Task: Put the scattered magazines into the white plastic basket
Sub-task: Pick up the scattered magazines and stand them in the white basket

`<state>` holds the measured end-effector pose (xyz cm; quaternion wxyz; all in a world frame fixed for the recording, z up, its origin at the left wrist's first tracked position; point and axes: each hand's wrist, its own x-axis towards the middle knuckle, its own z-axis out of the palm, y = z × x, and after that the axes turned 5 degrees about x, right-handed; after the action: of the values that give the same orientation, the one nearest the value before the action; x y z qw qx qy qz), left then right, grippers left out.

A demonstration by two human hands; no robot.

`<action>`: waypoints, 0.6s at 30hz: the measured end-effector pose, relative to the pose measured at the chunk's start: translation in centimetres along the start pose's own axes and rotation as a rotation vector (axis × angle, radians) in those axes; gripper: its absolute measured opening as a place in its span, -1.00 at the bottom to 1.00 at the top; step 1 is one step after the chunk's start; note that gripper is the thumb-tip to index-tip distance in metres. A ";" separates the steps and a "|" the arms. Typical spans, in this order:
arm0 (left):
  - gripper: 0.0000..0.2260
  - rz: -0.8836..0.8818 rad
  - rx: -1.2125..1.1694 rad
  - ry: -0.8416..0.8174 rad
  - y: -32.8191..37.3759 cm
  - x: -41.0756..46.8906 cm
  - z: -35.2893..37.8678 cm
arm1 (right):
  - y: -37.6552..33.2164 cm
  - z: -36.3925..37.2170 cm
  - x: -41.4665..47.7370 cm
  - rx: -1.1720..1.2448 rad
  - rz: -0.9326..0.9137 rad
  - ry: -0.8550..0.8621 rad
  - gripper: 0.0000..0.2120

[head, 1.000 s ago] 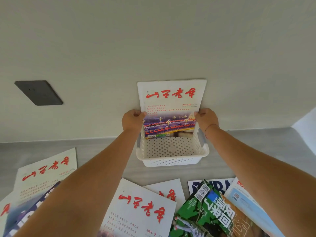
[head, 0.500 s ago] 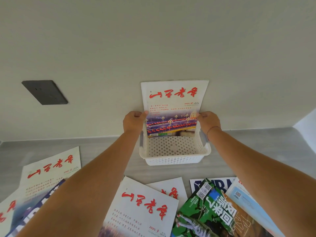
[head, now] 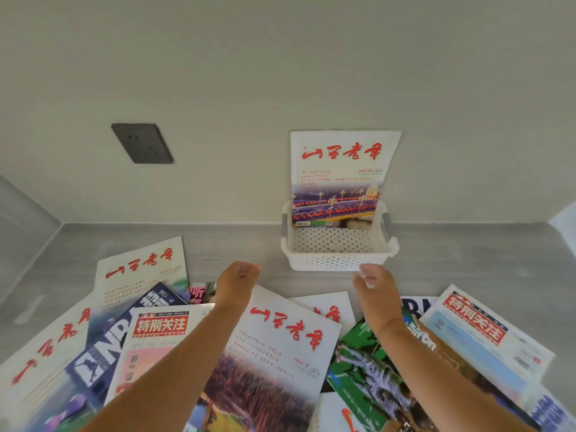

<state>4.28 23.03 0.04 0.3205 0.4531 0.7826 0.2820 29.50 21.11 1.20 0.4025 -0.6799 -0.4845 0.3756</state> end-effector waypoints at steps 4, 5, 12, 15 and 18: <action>-0.86 -0.041 0.108 -0.080 -5.1 -4.0 -1.6 | 2.8 1.8 -6.5 -0.012 0.164 -0.105 -0.71; -0.90 -0.056 0.113 -0.092 -6.1 -4.9 -2.1 | 3.4 2.2 -7.9 -0.002 0.203 -0.126 -0.71; -0.94 -0.033 0.259 -0.122 -10.5 -8.9 -3.9 | 5.1 3.7 -14.1 0.002 0.336 -0.128 -0.62; -0.96 -0.057 0.246 -0.175 -10.8 -9.2 -4.0 | 4.8 4.3 -15.0 0.067 0.453 -0.082 -0.58; -0.95 -0.069 0.244 -0.214 -10.6 -8.9 -4.0 | 4.6 5.0 -15.4 0.226 0.578 -0.079 -0.57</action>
<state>-0.99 9.96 -3.02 0.3539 0.4891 0.7876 0.1238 22.81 6.23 -3.12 0.3329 -0.7253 -0.2416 0.5521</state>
